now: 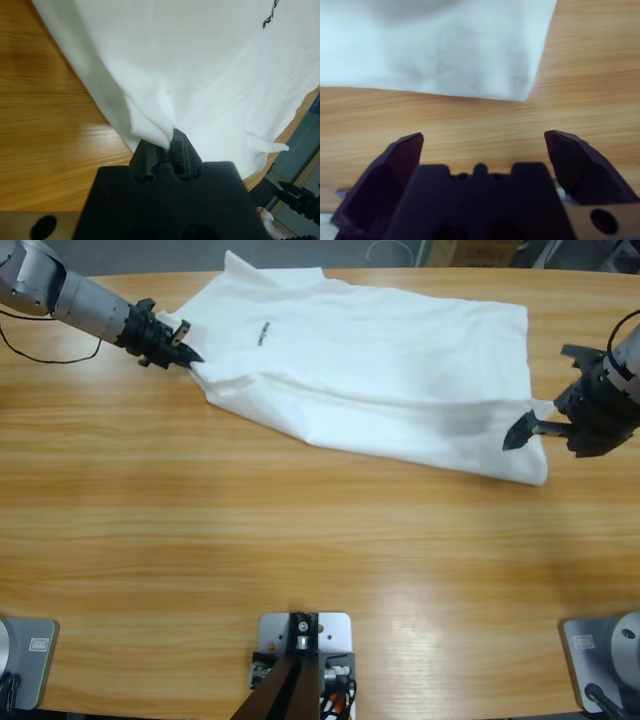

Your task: Fold clothes

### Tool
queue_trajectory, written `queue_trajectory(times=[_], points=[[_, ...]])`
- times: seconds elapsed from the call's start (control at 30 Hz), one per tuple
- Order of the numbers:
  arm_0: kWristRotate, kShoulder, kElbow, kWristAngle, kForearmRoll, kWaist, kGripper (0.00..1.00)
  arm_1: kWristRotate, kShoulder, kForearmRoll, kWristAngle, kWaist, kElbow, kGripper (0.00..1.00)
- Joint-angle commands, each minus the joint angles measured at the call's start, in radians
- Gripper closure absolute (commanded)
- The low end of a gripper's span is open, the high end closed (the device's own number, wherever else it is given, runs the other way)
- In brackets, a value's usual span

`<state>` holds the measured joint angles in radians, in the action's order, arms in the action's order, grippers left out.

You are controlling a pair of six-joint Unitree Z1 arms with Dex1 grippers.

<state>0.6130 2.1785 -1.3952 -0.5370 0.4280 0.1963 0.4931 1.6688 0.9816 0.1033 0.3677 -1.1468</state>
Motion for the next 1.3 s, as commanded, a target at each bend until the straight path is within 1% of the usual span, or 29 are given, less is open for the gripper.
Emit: queue_trajectory(times=[0.03, 0.13, 0.17, 0.33, 0.7, 0.87, 0.93, 1.0, 1.03, 1.07, 1.1, 1.17, 1.23, 1.3], points=[[-0.018, -0.032, -0.002, 0.003, 0.009, -0.002, 1.0, 0.15, -0.116, -0.177, 0.151, -0.11, 0.216, 0.019], [-0.018, -0.044, -0.004, 0.002, 0.011, -0.002, 1.0, 0.209, -0.1, -0.201, 0.138, -0.106, 0.256, 0.087], [-0.018, -0.047, -0.004, 0.002, 0.014, -0.002, 1.0, 0.214, -0.085, -0.203, 0.133, -0.105, 0.255, 0.092], [-0.022, -0.061, -0.002, 0.0, 0.033, -0.002, 1.0, 0.219, -0.027, -0.217, 0.109, -0.105, 0.262, 0.1], [-0.034, -0.072, -0.002, 0.002, 0.051, -0.012, 1.0, 0.231, 0.049, -0.323, 0.03, -0.124, 0.286, 0.101], [-0.039, -0.072, -0.002, 0.002, 0.055, -0.019, 1.0, 0.231, 0.084, -0.335, 0.021, -0.13, 0.287, 0.104], [-0.039, -0.073, -0.002, 0.002, 0.055, -0.022, 1.0, 0.229, 0.103, -0.347, 0.023, -0.141, 0.288, 0.138], [-0.041, -0.074, -0.002, 0.002, 0.056, -0.025, 1.0, 0.222, 0.113, -0.363, 0.026, -0.148, 0.293, 0.143], [-0.041, -0.074, -0.003, 0.002, 0.057, -0.026, 1.0, 0.219, 0.114, -0.372, 0.028, -0.148, 0.296, 0.179], [-0.041, -0.074, -0.004, 0.002, 0.057, -0.027, 1.0, 0.215, 0.117, -0.381, 0.032, -0.149, 0.3, 0.251], [-0.041, -0.074, -0.004, 0.002, 0.057, -0.028, 1.0, 0.212, 0.12, -0.389, 0.036, -0.15, 0.303, 0.278], [-0.041, -0.072, -0.004, 0.002, 0.057, -0.031, 1.0, 0.206, 0.128, -0.399, 0.046, -0.15, 0.306, 0.437], [-0.041, -0.071, -0.004, 0.002, 0.057, -0.031, 1.0, 0.2, 0.138, -0.406, 0.051, -0.15, 0.306, 0.555], [-0.041, -0.071, -0.004, 0.002, 0.057, -0.031, 1.0, 0.196, 0.151, -0.411, 0.059, -0.15, 0.305, 0.561]])
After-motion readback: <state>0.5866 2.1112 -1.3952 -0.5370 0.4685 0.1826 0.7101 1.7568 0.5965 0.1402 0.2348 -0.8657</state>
